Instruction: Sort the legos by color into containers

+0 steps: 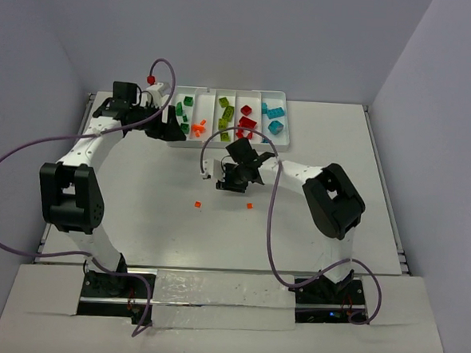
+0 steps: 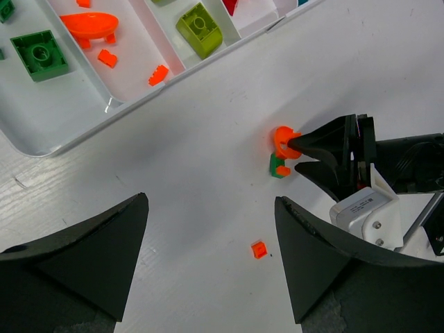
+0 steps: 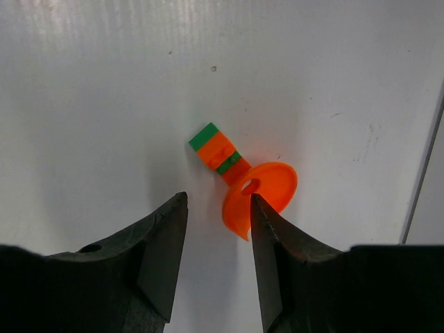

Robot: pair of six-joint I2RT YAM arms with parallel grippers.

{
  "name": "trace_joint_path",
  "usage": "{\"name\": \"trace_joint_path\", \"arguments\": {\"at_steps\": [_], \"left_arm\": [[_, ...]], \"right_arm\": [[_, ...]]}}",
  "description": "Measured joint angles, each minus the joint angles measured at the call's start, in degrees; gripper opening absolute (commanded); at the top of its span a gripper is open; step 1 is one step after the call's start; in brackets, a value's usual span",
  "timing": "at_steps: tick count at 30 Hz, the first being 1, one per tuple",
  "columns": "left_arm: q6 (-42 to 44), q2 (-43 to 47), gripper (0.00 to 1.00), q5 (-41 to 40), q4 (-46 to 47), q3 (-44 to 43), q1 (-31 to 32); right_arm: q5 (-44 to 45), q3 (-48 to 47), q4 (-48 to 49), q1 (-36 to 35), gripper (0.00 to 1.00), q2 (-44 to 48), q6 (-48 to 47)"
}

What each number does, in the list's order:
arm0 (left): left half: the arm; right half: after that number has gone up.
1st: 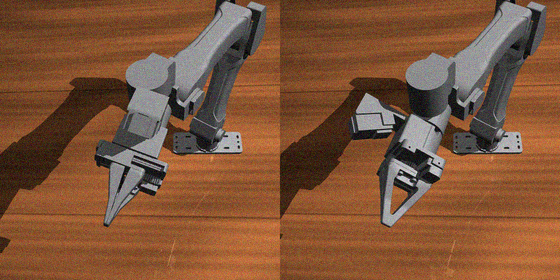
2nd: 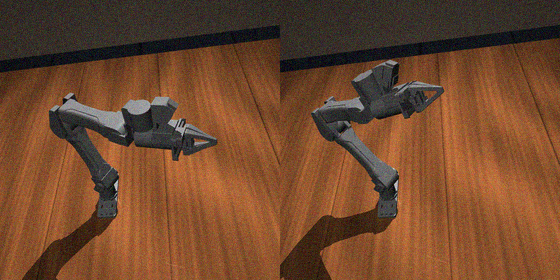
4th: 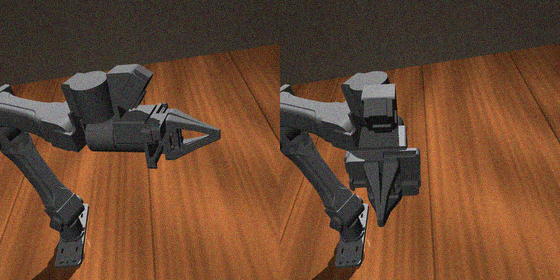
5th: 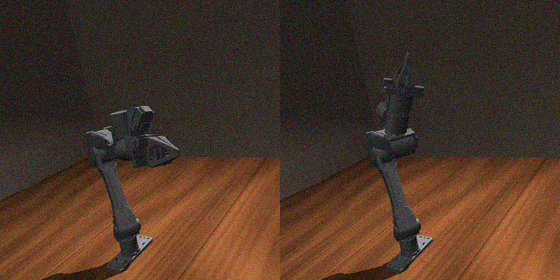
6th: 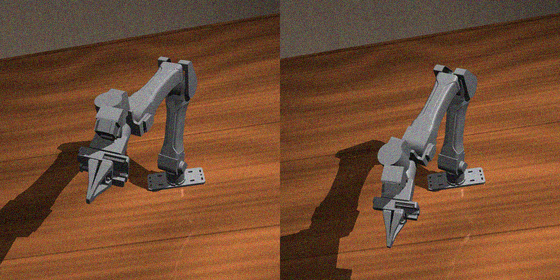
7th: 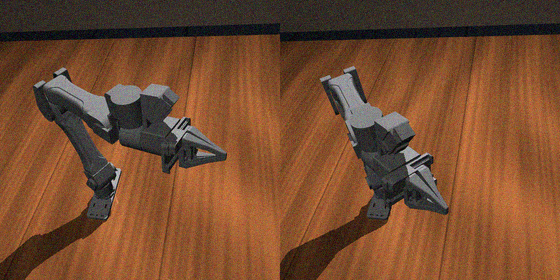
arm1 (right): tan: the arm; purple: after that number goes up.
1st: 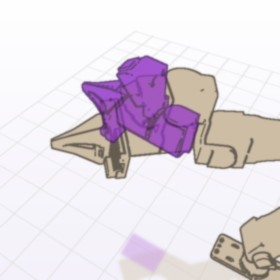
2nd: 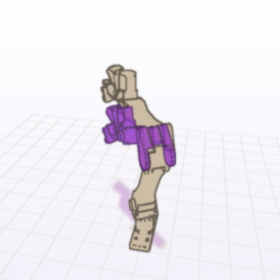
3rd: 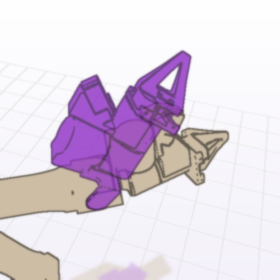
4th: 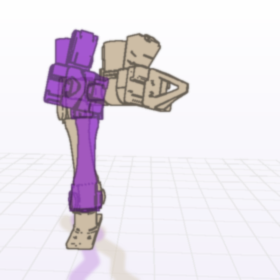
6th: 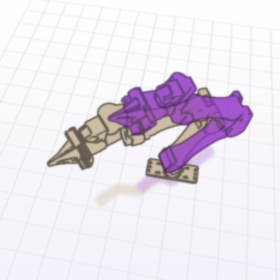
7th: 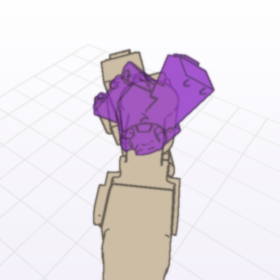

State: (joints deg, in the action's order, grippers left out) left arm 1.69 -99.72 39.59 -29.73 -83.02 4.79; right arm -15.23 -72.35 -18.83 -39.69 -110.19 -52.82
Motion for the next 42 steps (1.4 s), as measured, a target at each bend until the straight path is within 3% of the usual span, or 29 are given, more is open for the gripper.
{"name": "trace_joint_path", "arguments": {"at_steps": [3, 16, 19, 27, 35, 42], "left_arm": [[0.0, 0.0, 0.83, 0.2, 0.0, 0.1, -0.4], [-1.0, 0.4, 0.84, 1.6, 0.9, 3.0, -0.8], [-2.9, 1.9, 0.85, 1.7, 2.0, 6.4, -0.8], [-8.8, 10.9, 0.86, 4.6, 4.6, 18.7, -0.8], [-21.3, 12.2, 0.93, 9.1, 8.5, 24.0, -0.8], [-31.2, 12.1, 0.81, 10.0, 11.7, 24.0, 0.0]], "right_arm": [[1.2, -0.4, 0.2, -0.1, 0.44, -0.6, -0.1], [4.2, -1.2, 2.5, -0.4, 0.05, -1.6, -1.0], [4.3, -1.1, 3.0, -0.5, 0.01, -1.5, -0.4], [3.8, 4.2, 2.8, -1.0, 0.0, 7.1, 6.1], [6.2, 2.2, 3.1, -4.4, 0.0, 15.2, 15.0], [10.0, -2.4, -0.3, -8.2, 0.0, 12.3, 21.7]]}}
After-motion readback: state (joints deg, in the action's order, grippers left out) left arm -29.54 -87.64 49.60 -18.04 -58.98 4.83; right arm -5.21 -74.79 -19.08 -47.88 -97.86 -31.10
